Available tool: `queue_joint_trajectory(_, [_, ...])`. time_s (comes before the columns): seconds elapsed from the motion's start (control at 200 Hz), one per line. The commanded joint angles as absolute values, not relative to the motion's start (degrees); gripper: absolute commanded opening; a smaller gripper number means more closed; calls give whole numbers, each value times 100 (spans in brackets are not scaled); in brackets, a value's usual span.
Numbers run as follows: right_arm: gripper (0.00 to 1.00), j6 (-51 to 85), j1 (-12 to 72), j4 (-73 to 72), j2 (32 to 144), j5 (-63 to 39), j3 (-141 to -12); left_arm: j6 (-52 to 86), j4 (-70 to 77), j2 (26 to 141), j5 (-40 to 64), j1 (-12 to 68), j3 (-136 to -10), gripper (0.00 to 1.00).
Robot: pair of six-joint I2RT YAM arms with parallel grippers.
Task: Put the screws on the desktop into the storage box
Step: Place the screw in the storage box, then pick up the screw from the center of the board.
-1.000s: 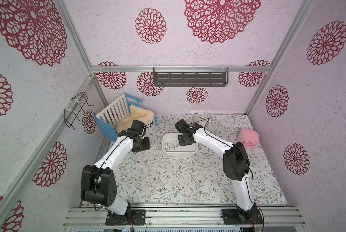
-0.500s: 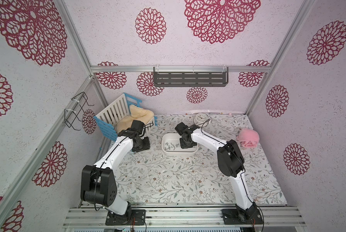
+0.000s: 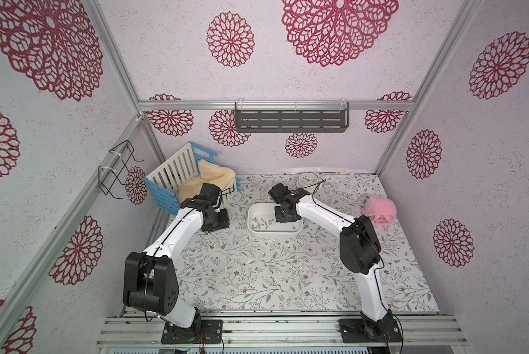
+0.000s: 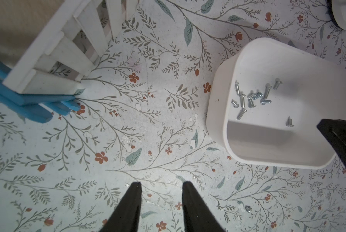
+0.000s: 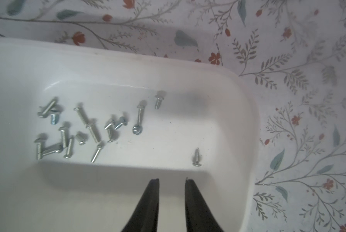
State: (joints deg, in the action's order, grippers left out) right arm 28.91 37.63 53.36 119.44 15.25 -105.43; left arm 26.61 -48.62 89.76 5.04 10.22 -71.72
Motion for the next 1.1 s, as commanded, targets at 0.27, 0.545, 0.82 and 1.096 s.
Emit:
queue_joint_trajectory(0.27, [35,4177,3737,3888,8897,2118,-8084,2592,-4727,9062,543,1207,-7154,40])
queue_joint_trajectory(0.545, [38,4631,3244,3841,8120,2002,-6682,2821,-4742,8825,225,2042,-7102,41])
queue_joint_trajectory(0.82, [42,4617,2619,3834,7550,1894,-5855,3128,-4851,8830,89,2998,-7209,43])
queue_joint_trajectory(1.096, [44,4470,2168,3776,7209,1719,-5433,3602,-4979,9258,-60,4099,-7529,44])
